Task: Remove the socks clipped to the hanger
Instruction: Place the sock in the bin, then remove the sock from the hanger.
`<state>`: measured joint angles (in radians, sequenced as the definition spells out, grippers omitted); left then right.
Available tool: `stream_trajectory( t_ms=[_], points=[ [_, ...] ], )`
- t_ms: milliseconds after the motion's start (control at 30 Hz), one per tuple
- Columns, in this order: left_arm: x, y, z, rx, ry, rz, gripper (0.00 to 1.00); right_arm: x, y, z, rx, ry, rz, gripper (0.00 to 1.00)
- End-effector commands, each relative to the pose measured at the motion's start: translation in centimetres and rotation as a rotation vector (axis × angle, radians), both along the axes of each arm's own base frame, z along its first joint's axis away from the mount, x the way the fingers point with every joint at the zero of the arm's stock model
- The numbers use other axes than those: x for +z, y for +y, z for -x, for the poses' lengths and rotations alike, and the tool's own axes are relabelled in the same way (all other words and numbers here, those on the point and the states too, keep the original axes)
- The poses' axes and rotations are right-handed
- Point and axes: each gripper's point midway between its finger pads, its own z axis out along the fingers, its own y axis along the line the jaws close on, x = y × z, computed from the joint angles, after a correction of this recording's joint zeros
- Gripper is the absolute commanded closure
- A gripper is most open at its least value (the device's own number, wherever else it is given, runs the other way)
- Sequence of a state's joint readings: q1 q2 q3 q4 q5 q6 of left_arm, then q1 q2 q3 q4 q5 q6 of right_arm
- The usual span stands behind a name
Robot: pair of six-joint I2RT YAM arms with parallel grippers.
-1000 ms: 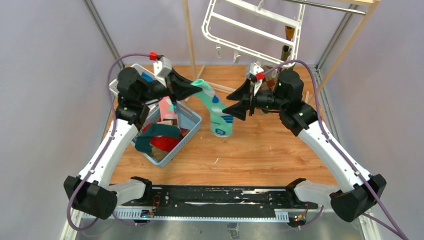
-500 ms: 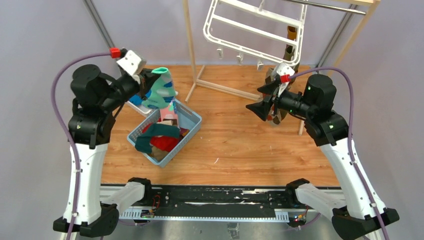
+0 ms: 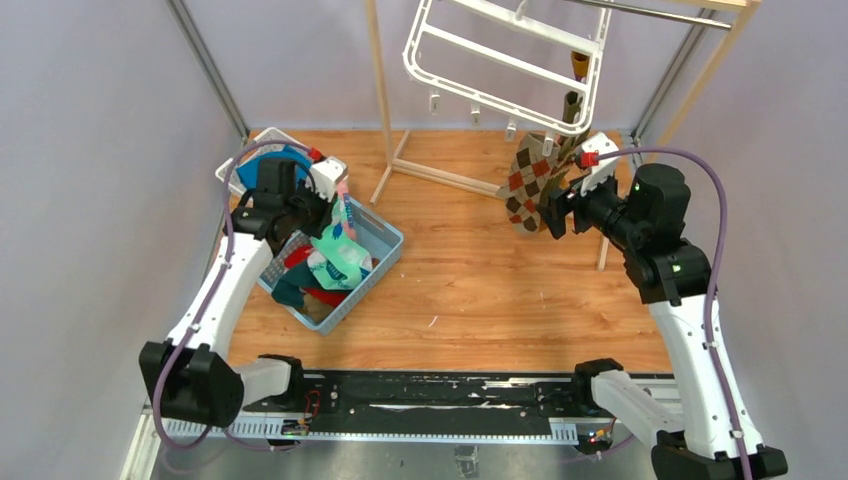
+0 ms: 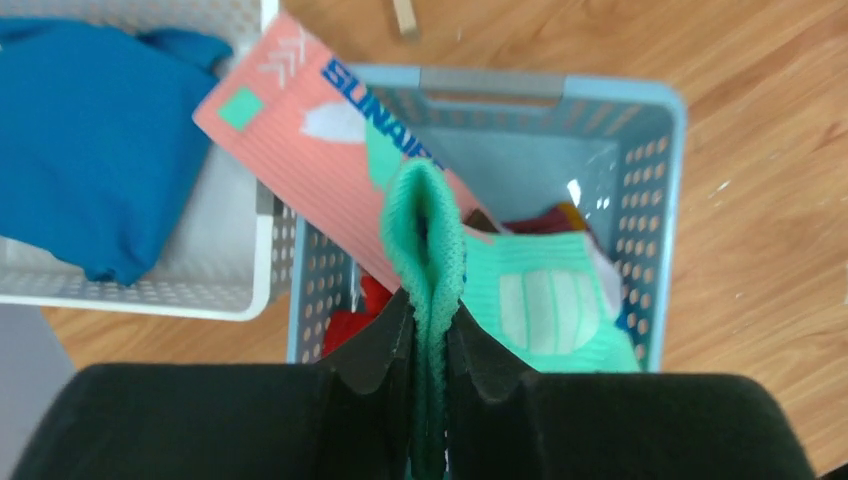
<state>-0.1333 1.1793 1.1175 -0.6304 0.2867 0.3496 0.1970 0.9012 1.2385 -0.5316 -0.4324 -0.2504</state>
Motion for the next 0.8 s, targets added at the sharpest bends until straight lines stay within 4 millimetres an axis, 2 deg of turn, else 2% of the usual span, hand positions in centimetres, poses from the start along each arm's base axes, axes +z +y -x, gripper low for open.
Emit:
stream_trajectory(
  t_ms=[0,100,167,267,333,367,433,533,600,767],
  points=[
    [-3.4,1.8,-0.8,0.029,0.029,-0.113,0.72,-2.0,-3.1,-1.6,-0.153,-0.004,0.076,0.23],
    [-4.7,1.2,0.0,-0.005,0.085,-0.095,0.42,-1.4,-2.2,-1.6,-0.092,-0.078,0.069,0.24],
    [-4.2,1.6,-0.1,0.007,0.086,-0.118,0.28,-1.3,-1.7,-2.1,-0.066,-0.084,0.058,0.25],
    [-1.0,2.9,-1.1,0.067,-0.005,-0.161,0.14,-1.3,-1.3,-3.2,-0.061,-0.107,0.037,0.28],
    [2.3,3.1,-1.8,0.091,-0.116,-0.154,0.01,-1.2,-0.7,-3.8,-0.04,-0.114,0.019,0.3],
    [3.9,2.7,-1.9,0.076,-0.167,-0.13,0.0,-1.2,-0.4,-4.1,-0.028,-0.117,0.01,0.3],
    [6.6,0.4,-1.5,-0.022,-0.225,-0.038,0.0,-1.2,0.0,-4.8,-0.02,-0.118,-0.007,0.31],
    [9.4,-4.9,0.0,-0.24,-0.264,0.132,0.0,-0.8,0.3,-5.6,-0.014,-0.14,-0.024,0.34],
    [10.5,-8.4,1.0,-0.357,-0.3,0.198,0.0,-0.5,0.6,-5.9,0.0,-0.173,-0.034,0.36],
    [13.0,-15.9,2.2,-0.55,-0.355,0.388,0.05,-0.3,2.4,-5.3,0.099,-0.156,-0.084,0.53]
  ],
)
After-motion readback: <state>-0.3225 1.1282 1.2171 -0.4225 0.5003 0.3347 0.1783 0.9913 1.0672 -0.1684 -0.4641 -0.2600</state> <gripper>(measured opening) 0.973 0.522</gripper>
